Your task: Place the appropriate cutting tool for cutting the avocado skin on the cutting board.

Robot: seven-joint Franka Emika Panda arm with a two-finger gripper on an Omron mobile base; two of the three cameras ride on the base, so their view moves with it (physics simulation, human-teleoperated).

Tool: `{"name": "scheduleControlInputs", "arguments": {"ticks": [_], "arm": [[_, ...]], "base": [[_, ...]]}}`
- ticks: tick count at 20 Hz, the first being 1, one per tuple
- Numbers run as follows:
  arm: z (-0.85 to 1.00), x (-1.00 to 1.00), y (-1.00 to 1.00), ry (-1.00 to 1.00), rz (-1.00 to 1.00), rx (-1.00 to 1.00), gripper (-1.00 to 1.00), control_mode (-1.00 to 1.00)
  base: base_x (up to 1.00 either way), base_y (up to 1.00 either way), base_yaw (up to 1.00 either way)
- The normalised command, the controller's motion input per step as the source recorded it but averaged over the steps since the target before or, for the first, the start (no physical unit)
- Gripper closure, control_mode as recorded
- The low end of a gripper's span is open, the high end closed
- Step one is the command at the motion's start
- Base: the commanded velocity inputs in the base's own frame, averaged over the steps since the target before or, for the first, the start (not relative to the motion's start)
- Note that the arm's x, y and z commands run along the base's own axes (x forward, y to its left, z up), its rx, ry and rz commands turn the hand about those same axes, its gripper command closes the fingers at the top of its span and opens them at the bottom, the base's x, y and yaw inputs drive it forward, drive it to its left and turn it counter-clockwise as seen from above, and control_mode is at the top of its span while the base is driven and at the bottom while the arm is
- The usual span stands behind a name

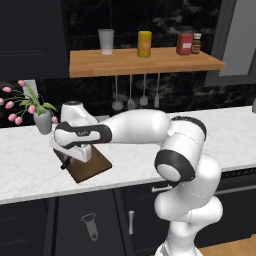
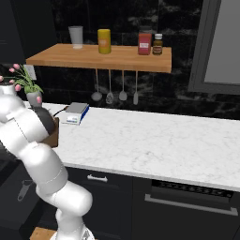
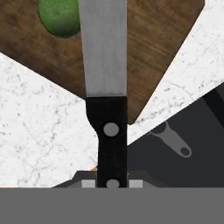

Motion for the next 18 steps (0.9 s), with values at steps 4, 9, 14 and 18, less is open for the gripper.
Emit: {"name": "scheduleControlInputs", "arguments": {"ticks": [4, 9, 14, 18], "arm": [[-0.19, 0.17, -0.24, -0.03, -0.13, 0.00, 1.00, -1.00], [-0.27, 0.15, -0.26, 0.00, -0.11, 0.00, 1.00, -1.00], [-0.42, 0.21, -0.12, 0.01, -0.11, 0.00, 1.00, -1.00], [-0.38, 0.27, -0.03, 0.00, -0.10, 0.00, 1.00, -1.00]], "base": [[0.00, 0.00, 0.00], [0.00, 0.00, 0.00], [0.00, 0.00, 0.00], [0.00, 0.00, 0.00]]}}
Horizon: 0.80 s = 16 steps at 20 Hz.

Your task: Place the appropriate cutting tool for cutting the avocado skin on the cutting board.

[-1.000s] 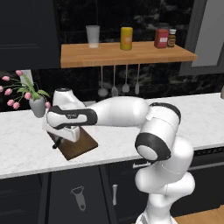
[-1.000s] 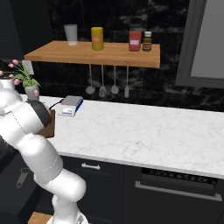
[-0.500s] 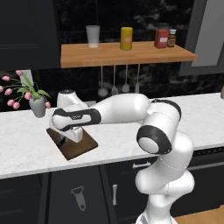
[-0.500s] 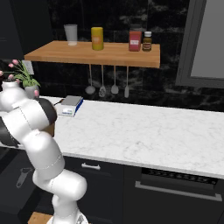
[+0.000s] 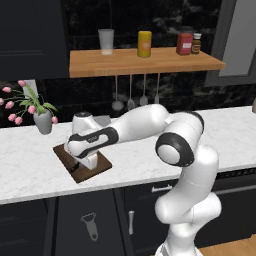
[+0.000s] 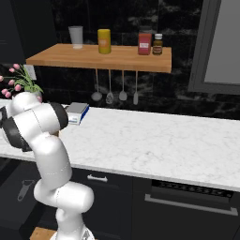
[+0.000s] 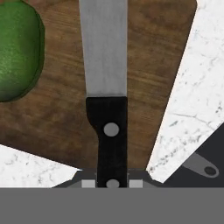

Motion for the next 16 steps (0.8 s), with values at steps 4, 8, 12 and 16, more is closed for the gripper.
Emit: {"name": "scheduleControlInputs", "arguments": {"ticks": [4, 8, 12, 16], "arm": [[-0.32, 0.18, -0.02, 0.00, -0.09, 0.00, 1.00, -1.00], [-0.23, 0.05, 0.00, 0.00, -0.06, 0.00, 1.00, -1.00], [-0.31, 0.00, 0.00, 0.00, -0.05, 0.00, -1.00, -1.00], [-0.13, 0.00, 0.00, 0.00, -0.05, 0.00, -1.00, -1.00]], "base": [[0.00, 0.00, 0.00], [0.00, 0.00, 0.00], [0.00, 0.00, 0.00], [0.00, 0.00, 0.00]]}}
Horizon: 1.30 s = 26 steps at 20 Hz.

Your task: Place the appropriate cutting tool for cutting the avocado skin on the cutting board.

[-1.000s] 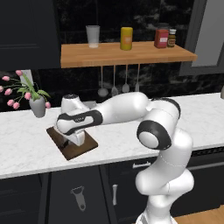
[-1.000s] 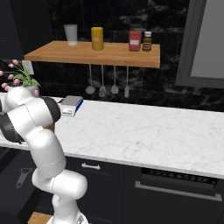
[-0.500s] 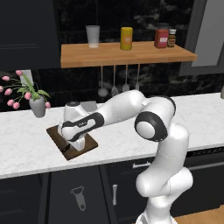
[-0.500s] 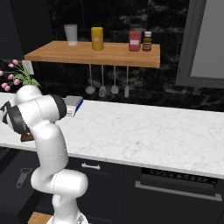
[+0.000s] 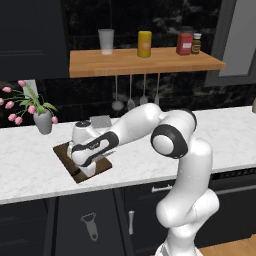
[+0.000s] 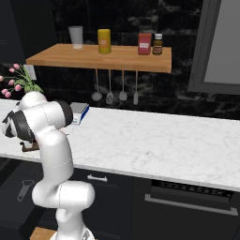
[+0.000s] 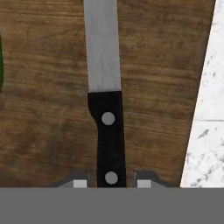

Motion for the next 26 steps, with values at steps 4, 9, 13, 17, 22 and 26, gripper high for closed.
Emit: {"name": "scheduleControlInputs", "arguments": {"ticks": [4, 9, 13, 17, 22, 26], "arm": [[0.09, -0.09, -0.03, 0.00, -0.03, 0.00, -1.00, -1.00], [0.59, -0.27, -0.03, -0.03, 0.00, 0.00, -1.00, -1.00], [0.47, -0.30, -0.15, -0.05, 0.00, 0.00, -1.00, -1.00], [0.24, -0.22, -0.50, -0.12, -0.02, 0.01, -1.00, -1.00], [0.27, -0.11, -0.71, -0.08, -0.01, 0.01, -1.00, -1.00], [0.34, -0.05, -0.72, -0.07, 0.00, 0.02, -1.00, -1.00]], "base": [[0.00, 0.00, 0.00], [0.00, 0.00, 0.00], [0.00, 0.00, 0.00], [0.00, 0.00, 0.00], [0.00, 0.00, 0.00], [0.00, 0.00, 0.00]]}}
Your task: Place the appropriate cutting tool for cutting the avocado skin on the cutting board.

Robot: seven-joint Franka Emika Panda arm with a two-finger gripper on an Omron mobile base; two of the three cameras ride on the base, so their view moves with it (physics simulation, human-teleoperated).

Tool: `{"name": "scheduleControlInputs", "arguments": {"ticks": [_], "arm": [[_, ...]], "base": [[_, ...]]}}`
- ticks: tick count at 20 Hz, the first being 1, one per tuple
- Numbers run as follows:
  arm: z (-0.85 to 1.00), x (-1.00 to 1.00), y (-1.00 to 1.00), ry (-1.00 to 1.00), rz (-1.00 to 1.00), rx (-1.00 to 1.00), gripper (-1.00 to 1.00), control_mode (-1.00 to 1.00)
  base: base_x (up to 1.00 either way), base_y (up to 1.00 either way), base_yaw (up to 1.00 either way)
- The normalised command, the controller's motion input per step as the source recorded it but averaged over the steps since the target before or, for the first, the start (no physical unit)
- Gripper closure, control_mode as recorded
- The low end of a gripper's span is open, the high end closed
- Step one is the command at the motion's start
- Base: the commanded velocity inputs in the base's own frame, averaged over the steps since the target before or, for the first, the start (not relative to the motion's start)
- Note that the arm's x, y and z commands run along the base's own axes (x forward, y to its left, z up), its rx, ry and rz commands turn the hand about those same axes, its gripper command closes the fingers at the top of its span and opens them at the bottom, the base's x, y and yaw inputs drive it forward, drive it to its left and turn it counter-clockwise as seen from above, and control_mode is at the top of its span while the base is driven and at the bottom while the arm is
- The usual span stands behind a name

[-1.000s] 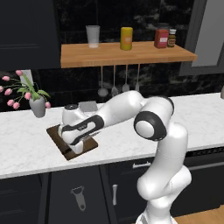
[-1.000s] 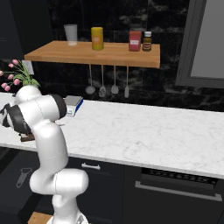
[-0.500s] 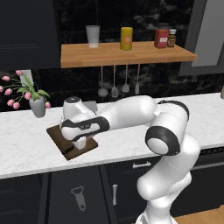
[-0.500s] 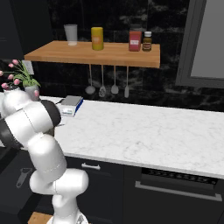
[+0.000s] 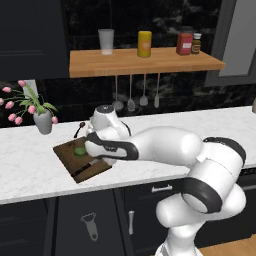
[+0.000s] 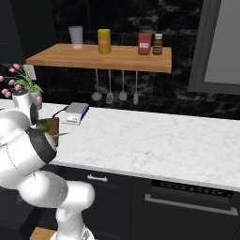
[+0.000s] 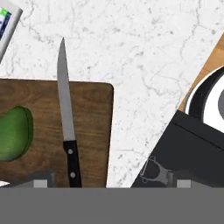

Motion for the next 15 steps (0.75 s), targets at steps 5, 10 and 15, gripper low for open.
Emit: {"name": "scheduleControlInputs", "arguments": {"ticks": [5, 10, 15], "arm": [[0.30, -0.01, -0.74, -0.04, 0.00, 0.02, -1.00, -1.00], [0.25, 0.00, -0.72, -0.01, 0.00, 0.04, -1.00, -1.00], [0.14, 0.00, -0.77, 0.00, 0.00, 0.07, -1.00, -1.00]], "base": [[0.00, 0.00, 0.00], [0.00, 0.00, 0.00], [0.00, 0.00, 0.00]]}}
